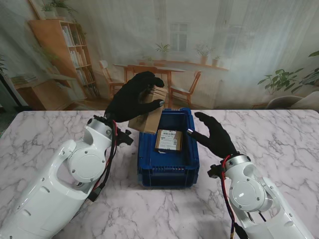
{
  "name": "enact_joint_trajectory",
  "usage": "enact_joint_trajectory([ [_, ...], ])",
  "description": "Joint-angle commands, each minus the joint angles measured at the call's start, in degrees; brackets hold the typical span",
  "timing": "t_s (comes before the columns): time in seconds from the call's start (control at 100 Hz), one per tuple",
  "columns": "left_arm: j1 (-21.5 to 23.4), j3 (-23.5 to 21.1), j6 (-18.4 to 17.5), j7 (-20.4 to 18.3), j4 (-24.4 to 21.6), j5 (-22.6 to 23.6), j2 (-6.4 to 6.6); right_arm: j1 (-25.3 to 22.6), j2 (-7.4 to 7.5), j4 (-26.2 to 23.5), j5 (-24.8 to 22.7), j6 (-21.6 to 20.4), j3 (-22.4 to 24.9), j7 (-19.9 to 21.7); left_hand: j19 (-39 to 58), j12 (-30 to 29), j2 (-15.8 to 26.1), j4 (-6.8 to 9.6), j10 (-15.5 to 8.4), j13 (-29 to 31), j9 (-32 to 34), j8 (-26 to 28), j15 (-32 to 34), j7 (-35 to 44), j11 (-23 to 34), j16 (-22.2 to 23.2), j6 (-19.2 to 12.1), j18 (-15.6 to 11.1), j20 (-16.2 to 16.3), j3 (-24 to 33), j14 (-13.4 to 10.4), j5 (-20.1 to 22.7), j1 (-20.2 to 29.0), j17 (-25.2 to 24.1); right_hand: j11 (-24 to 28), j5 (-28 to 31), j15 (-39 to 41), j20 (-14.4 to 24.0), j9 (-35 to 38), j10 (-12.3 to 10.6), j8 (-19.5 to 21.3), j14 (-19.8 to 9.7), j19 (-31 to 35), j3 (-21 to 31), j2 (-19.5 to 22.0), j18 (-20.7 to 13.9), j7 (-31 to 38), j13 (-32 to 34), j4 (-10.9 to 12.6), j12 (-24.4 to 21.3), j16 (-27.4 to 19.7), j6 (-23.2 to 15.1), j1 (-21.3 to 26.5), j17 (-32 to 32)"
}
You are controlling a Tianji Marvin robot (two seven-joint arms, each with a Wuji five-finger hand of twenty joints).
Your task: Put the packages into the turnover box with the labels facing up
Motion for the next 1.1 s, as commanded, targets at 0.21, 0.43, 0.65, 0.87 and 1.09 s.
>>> enact_joint_trajectory([
  [0.21, -1.6, 3.6, 1.2, 0.3, 0.8, -1.6, -1.32, 1.6, 0.0, -0.3, 5.7, -0.9, -2.5, 2.8, 9.5, -0.6, 2.9, -0.34, -0.3, 4.5, 0.4, 0.8, 9.3, 0.7, 0.2, 1.7, -0.2, -23.1, 0.6, 10.1, -1.3, 0.9, 13.0, 3.5, -4.4, -5.6, 0.2, 1.3, -3.1, 1.2, 5.6, -0.5, -3.0, 6.1, -6.3, -0.7, -12.0, 0.4, -2.8, -1.8, 0.7, -0.6, -6.1, -1.2],
  [0.43, -2.4, 5.5, 2.1, 0.6, 2.0, -2.6, -1.69, 3.0, 0.06, 0.1, 13.9, -1.3, -4.0, 6.4, 9.8, -0.7, 2.8, -0.47, -0.1, 4.6, 0.6, 0.7, 9.6, 0.7, 0.3, 1.8, 0.0, -23.4, 0.9, 10.1, -1.2, 1.3, 13.4, 3.7, -5.2, -3.8, -0.6, 0.8, -3.2, 1.2, 7.1, -0.3, -6.3, 7.6, -10.2, -0.3, -20.4, -0.1, -3.5, -2.3, 0.5, 0.7, -5.6, -1.9],
  [0.65, -2.3, 6.3, 1.4, 1.1, 2.4, -3.3, -1.9, 4.9, 0.03, 1.4, 18.2, -0.8, -5.2, 8.4, 9.9, -0.7, 2.7, -0.55, -0.2, 4.7, 0.6, 0.7, 9.6, 0.9, 0.4, 1.8, 0.3, -23.6, 1.0, 10.2, -1.3, 1.5, 13.5, 3.9, -7.8, -4.6, -1.4, 1.6, -3.2, 1.0, 17.5, -0.4, -9.5, 11.7, -12.0, 0.3, -14.9, -1.0, -4.4, -3.2, 0.5, 0.9, -9.1, -2.2],
  [0.87, -2.1, 6.8, 1.0, 1.0, 2.4, -3.7, -1.92, 7.1, -0.03, 2.6, 21.9, 0.2, -6.6, 10.3, 9.9, -0.8, 2.6, -0.67, 0.0, 4.6, 0.6, 0.6, 9.6, 1.0, 0.4, 1.7, 0.4, -23.5, 1.0, 10.2, -1.2, 1.7, 13.6, 3.8, -10.8, -4.9, -1.9, 0.9, -3.3, -0.1, 15.9, -0.5, -12.2, 12.9, -13.1, 1.4, -18.3, -1.6, -4.8, -4.4, 0.6, -0.3, -9.7, -3.1],
  [1.09, -2.3, 7.5, 0.5, 0.8, 2.6, -3.8, -1.93, 8.1, -0.07, 3.2, 25.8, -0.1, -7.4, 11.9, 9.8, -0.9, 2.7, -0.76, -0.1, 4.6, 0.5, 0.5, 9.5, 1.0, 0.4, 1.6, 0.3, -23.4, 1.1, 10.2, -1.3, 1.7, 13.5, 3.8, -12.1, -4.9, -2.3, 0.8, -3.2, -1.6, 19.8, -0.4, -13.3, 12.8, -13.7, 1.9, -16.6, -2.1, -4.6, -4.7, 0.7, -3.4, -8.4, -3.1],
])
